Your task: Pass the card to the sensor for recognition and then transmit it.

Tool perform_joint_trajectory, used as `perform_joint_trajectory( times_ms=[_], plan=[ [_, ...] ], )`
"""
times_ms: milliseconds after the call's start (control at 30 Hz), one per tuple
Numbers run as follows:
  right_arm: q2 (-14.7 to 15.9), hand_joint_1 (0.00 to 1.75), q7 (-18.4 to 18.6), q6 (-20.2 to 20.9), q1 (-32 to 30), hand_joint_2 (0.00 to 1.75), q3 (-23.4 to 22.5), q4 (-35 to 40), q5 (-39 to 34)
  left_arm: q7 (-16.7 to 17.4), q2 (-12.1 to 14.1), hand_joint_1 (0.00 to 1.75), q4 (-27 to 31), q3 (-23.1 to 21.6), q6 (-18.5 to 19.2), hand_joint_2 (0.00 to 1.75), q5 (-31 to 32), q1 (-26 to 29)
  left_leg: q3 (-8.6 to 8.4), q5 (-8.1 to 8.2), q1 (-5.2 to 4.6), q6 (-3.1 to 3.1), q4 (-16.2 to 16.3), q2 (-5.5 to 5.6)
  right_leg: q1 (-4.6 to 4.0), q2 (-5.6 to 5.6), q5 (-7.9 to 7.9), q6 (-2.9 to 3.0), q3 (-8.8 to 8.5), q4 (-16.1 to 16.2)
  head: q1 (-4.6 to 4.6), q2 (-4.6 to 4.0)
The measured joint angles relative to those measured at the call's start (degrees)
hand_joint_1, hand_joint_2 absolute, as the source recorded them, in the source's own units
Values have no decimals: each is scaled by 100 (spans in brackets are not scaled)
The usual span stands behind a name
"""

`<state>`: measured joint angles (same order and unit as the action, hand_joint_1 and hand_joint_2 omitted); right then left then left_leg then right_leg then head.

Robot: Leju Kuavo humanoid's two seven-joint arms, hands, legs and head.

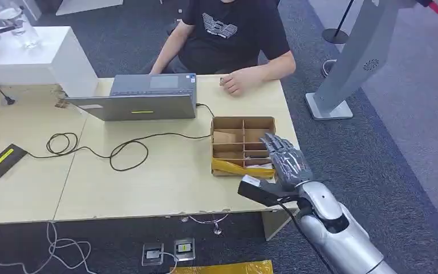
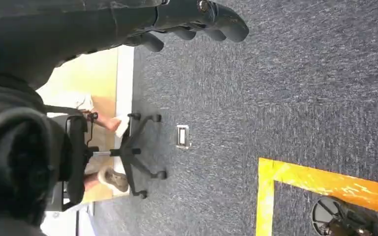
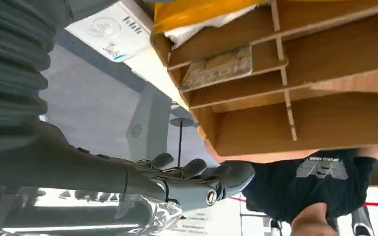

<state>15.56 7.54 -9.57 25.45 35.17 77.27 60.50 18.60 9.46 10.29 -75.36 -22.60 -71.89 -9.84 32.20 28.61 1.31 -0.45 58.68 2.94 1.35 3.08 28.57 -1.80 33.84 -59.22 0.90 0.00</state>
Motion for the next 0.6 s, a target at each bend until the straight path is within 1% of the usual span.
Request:
perform_joint_trajectory(
  times_ms=[200, 600],
  plan=[
    [-180, 0, -81, 20, -20, 175, -9, -77, 70, 0, -2, 0, 0, 0, -31, 0, -11, 0, -1, 0, 0, 0, 0, 1, 0, 0, 0, 0, 0, -1, 0, 0],
    [-337, 0, -48, -131, -20, 175, -24, -210, 247, 22, -2, 0, 0, 0, -26, 0, 7, 1, -1, 0, 0, 0, 0, 0, 0, 1, 0, 0, 1, -1, 0, 0]
  ],
)
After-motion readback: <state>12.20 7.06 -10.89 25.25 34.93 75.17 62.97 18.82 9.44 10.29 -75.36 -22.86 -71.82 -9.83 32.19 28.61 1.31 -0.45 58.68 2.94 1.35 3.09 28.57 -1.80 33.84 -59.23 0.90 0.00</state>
